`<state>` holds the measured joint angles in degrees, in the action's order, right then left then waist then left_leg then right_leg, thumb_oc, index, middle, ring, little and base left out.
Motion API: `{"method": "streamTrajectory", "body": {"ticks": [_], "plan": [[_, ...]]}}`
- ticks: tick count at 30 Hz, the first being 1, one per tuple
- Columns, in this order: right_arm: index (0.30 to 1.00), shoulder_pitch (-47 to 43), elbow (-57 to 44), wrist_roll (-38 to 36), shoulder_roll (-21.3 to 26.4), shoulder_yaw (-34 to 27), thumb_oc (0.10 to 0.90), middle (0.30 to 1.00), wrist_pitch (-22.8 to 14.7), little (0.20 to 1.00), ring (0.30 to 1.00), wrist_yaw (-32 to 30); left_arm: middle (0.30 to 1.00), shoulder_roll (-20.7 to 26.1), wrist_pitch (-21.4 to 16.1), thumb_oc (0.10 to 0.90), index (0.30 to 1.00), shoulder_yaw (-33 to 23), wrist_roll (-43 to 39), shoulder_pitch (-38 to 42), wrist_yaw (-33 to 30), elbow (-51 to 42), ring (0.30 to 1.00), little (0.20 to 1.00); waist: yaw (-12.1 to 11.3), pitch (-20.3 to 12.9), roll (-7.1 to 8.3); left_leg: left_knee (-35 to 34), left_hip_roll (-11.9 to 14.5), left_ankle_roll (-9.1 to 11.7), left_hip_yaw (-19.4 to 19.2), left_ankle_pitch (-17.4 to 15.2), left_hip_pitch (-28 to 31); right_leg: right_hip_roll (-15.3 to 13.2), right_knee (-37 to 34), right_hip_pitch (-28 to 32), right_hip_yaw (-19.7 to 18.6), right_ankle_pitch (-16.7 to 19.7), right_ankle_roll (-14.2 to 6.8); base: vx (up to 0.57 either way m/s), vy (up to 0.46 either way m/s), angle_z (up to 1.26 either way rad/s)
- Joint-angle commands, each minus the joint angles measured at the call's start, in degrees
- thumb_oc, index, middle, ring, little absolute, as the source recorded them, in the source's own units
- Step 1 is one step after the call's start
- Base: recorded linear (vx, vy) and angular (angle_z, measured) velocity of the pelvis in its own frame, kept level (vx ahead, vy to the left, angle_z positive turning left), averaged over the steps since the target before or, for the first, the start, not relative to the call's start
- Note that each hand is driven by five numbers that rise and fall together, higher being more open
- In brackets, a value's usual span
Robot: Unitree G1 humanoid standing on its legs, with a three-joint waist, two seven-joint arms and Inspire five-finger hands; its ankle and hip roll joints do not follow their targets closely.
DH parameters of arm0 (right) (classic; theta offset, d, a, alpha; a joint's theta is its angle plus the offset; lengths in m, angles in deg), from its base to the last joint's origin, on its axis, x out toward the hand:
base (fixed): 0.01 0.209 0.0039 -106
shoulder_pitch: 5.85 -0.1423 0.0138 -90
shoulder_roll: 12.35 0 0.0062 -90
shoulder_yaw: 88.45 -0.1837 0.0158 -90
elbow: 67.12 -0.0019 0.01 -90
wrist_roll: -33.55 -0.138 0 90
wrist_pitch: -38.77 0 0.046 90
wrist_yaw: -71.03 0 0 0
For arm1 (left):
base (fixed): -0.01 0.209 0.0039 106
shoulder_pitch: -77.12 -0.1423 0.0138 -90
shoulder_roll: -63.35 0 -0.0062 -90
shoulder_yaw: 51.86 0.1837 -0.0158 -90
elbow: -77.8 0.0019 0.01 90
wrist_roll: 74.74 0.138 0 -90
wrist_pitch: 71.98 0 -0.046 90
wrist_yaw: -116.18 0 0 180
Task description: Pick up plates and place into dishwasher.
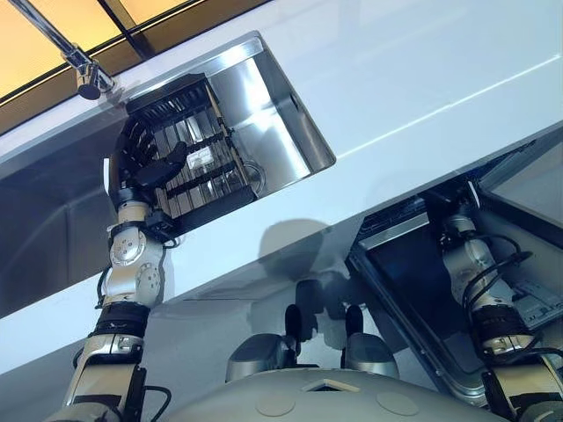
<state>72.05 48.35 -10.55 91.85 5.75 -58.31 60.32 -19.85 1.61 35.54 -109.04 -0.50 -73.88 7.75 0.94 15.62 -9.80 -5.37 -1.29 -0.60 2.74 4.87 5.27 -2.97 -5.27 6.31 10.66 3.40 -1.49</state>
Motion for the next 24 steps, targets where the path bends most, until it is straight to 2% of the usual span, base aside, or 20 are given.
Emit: {"method": "streamTrajectory", "body": {"ticks": [1, 5, 11, 18, 20, 24], "plan": [[0.900, -22.6, -14.6, 13.1, -6.5, 1.9, 0.800, 0.900, -5.2, 0.900, 0.900, 4.6, 0.900, 2.9, -3.2, 0.800, 0.900, -0.7, 0.2, -2.3, 0.9, -5.6, 0.900, 0.900, -5.5, -6.2, 4.96, 4.3, -2.8, -1.0, -1.5, -7.3, -1.0, 0.8, 8.7, -3.3, -0.1, -8.8, 0.0, 0.00, 0.015, 0.03], [0.900, -9.1, -11.9, 20.9, -3.4, -5.3, 0.800, 0.900, -4.9, 0.900, 0.900, 6.0, 0.900, 0.8, -3.4, 0.800, 0.900, -3.3, 2.0, -6.4, 2.7, -9.2, 0.900, 0.900, -3.6, -6.4, 5.56, 4.3, -2.8, -1.4, -2.8, -8.0, 0.1, 1.2, 8.6, -3.0, -1.3, -8.7, -0.5, 0.00, 0.025, 0.05], [0.900, 6.4, -12.0, 26.0, -0.3, -16.7, 0.800, 0.900, -4.5, 0.900, 0.900, 5.1, 0.900, -0.1, -3.5, 0.800, 0.900, -7.4, 3.2, -11.3, 5.0, -13.0, 0.900, 0.900, 0.1, -6.8, 6.80, 3.8, -2.7, -2.1, -6.3, -9.3, 1.7, 1.3, 7.1, -2.6, -3.4, -7.9, -2.0, 0.00, 0.036, -0.04], [0.900, 11.1, -9.1, 27.5, 3.1, -25.4, 0.800, 0.900, -4.2, 0.900, 0.900, -0.6, 0.900, 0.4, -3.9, 0.800, 0.900, -10.0, -0.7, -11.4, 6.6, -11.7, 0.900, 0.900, 3.7, -6.3, 7.47, 4.3, -3.0, -2.8, -10.6, -11.0, 2.4, 0.8, 6.7, -3.9, -5.5, -6.8, -3.6, -0.05, 0.041, -0.37], [0.900, 12.3, -6.0, 26.6, 4.8, -29.0, 0.800, 0.900, -4.3, 0.900, 0.900, -1.6, 0.900, 1.3, -4.4, 0.800, 0.900, -10.4, -1.5, -10.5, 6.8, -10.2, 0.900, 0.900, 5.3, -6.0, 7.51, 4.2, -3.0, -3.1, -12.2, -11.5, 2.5, 0.4, 7.2, -4.8, -6.5, -6.6, -4.4, -0.07, 0.047, -0.32], [0.900, 13.0, -0.5, 24.0, 6.9, -32.5, 0.800, 0.900, -4.0, 0.900, 0.900, -3.1, 0.900, 2.5, -5.1, 0.800, 0.900, -9.8, -2.3, -8.7, 7.3, -8.3, 0.900, 0.900, 6.8, -5.6, 7.45, 4.4, -3.2, -3.5, -14.0, -12.3, 2.5, -0.2, 8.3, -6.9, -7.7, -5.9, -5.3, -0.07, 0.032, -0.33]]}}
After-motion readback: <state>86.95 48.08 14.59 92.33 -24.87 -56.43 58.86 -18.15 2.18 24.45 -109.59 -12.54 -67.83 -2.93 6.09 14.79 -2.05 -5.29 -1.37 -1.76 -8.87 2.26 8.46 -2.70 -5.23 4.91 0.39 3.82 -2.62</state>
